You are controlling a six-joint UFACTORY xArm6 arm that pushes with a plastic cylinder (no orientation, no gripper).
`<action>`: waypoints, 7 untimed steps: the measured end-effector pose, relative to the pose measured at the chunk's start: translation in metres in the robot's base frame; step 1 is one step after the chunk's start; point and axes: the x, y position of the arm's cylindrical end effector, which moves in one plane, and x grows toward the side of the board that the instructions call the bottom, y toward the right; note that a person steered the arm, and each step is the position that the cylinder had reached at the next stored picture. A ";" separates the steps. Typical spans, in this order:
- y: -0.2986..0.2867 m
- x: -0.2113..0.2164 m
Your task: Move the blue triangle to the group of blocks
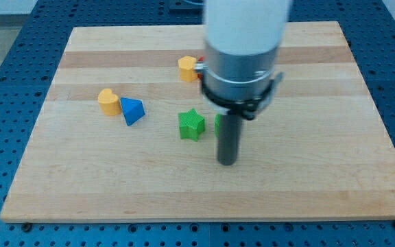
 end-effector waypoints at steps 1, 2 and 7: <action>-0.021 -0.002; -0.022 -0.009; 0.048 -0.075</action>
